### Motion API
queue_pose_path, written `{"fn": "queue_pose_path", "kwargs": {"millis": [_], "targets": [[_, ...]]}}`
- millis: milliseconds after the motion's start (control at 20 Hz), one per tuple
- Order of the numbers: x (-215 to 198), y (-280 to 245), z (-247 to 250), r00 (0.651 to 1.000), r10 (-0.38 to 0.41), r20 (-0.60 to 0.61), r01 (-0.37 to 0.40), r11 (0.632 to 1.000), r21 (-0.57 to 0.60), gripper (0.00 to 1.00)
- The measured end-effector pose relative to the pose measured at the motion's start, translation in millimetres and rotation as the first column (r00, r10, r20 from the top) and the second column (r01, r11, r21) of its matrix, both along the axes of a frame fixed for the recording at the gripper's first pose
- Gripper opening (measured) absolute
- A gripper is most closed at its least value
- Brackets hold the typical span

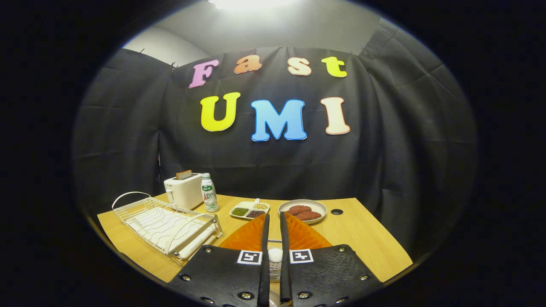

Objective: Take the plate from the dish rack, then take the spoon from the basket and place it into the plate.

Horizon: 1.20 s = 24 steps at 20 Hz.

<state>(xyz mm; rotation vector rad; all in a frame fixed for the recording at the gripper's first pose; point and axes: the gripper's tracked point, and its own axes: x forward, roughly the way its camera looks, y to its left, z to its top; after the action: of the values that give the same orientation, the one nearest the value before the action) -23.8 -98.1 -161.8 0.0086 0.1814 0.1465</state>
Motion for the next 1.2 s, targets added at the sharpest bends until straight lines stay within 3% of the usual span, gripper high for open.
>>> {"fn": "queue_pose_path", "kwargs": {"millis": [300, 600, 1200], "targets": [[-31.8, -10.2, 33.1, 0.998, 0.001, -0.056, -0.005, 0.998, -0.067, 0.09], [-62.5, -3.4, 38.0, 0.990, 0.039, -0.132, -0.058, 0.989, -0.136, 0.09], [-79.3, 69.4, -27.9, 0.936, 0.194, -0.294, -0.236, 0.965, -0.115, 0.09]]}}
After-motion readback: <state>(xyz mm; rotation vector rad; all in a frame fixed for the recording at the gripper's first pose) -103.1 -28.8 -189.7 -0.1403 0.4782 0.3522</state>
